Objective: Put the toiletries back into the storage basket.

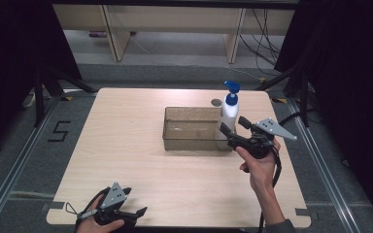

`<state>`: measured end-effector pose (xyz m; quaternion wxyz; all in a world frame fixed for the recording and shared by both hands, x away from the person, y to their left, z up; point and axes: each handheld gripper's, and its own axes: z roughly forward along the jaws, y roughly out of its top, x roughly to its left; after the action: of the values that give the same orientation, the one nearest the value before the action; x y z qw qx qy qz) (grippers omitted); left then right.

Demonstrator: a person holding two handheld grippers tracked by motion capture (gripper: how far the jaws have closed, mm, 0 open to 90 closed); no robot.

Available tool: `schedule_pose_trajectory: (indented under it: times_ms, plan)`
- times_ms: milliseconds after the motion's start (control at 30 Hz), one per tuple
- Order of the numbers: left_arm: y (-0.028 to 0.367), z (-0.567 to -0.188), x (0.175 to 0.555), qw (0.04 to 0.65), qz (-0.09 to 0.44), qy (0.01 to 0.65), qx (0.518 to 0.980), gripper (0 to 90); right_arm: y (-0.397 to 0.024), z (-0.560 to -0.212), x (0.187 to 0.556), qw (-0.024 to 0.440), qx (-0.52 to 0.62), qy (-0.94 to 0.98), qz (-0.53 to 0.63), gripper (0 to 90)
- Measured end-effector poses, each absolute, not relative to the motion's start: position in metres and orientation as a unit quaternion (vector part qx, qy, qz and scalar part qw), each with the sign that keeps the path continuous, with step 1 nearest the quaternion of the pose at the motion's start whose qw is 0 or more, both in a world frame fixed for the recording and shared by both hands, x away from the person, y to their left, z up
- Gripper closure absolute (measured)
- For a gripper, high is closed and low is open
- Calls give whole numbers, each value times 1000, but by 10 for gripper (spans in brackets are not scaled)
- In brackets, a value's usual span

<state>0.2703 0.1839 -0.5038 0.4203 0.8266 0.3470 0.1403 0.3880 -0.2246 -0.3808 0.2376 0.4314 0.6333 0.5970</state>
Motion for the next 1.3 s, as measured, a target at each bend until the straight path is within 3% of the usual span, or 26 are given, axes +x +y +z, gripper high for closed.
schedule_pose_trajectory:
  times_ms: [1300]
  plan:
    - [185, -503, 271, 417, 140, 346, 829, 150, -207, -397, 368, 204, 411, 655, 600, 205]
